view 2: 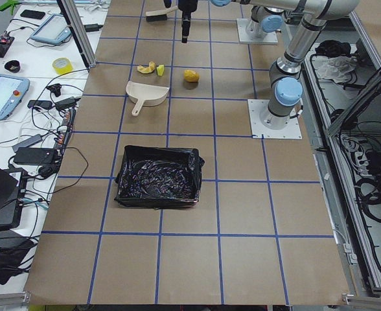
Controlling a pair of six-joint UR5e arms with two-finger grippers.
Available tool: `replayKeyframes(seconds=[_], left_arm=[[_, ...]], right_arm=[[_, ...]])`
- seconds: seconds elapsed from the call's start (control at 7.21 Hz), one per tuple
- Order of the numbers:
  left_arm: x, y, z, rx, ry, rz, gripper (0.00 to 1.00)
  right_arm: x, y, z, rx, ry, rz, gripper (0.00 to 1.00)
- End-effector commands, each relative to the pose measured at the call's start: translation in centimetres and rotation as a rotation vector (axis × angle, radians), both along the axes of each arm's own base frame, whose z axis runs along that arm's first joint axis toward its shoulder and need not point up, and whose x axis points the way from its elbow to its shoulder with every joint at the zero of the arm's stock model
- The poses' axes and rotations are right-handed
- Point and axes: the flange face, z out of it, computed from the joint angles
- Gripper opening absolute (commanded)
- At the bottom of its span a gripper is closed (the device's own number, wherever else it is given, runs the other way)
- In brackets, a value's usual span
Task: Sweep and dump trash into bin
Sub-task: 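Move the right gripper to the white brush while the left gripper approaches the dustpan handle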
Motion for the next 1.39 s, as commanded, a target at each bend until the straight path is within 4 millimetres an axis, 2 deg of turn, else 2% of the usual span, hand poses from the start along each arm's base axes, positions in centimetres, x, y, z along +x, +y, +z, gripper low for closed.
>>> replayKeyframes(seconds=[0.0,0.14,0.28,0.42,0.55,0.69,0.83,0.97,1.25], left_arm=[[0.2,0.0,0.1,-0.002,0.004,0.014,1.0],[0.7,-0.4,0.3,-0.005,0.019,0.019,1.0],[2.5,-1.6,-0.3,0.011,0.067,0.015,1.0],[5.9,-3.3,-0.9,0.013,0.065,-0.07,1.0],[7.9,-4.8,-2.2,0.014,0.129,-0.151,1.0],[8.8,-7.2,-4.5,0.009,0.114,-0.266,1.0],[9.9,-9.1,-7.6,0.066,0.104,-0.421,1.0],[12.0,-11.6,-10.3,0.076,0.075,-0.618,1.0],[14.5,-15.3,-16.1,0.126,0.081,-0.881,0.99]], right_arm=[[0.0,-0.1,-0.1,0.0,0.001,-0.004,1.0],[0.1,-0.4,-0.2,-0.005,-0.002,0.009,1.0],[0.1,-0.5,-0.2,-0.007,0.001,0.007,1.0],[-0.3,-0.5,-0.1,-0.015,0.035,0.009,1.0],[-1.6,-0.8,-0.2,-0.026,0.156,0.007,1.0],[-2.4,-1.3,-0.7,-0.015,0.179,-0.005,1.0],[-5.9,-3.5,-2.2,0.033,0.161,0.02,1.0],[-10.3,-5.0,-2.4,0.048,0.155,0.128,1.0],[-17.8,-8.7,-4.3,0.031,0.166,0.243,1.0]])
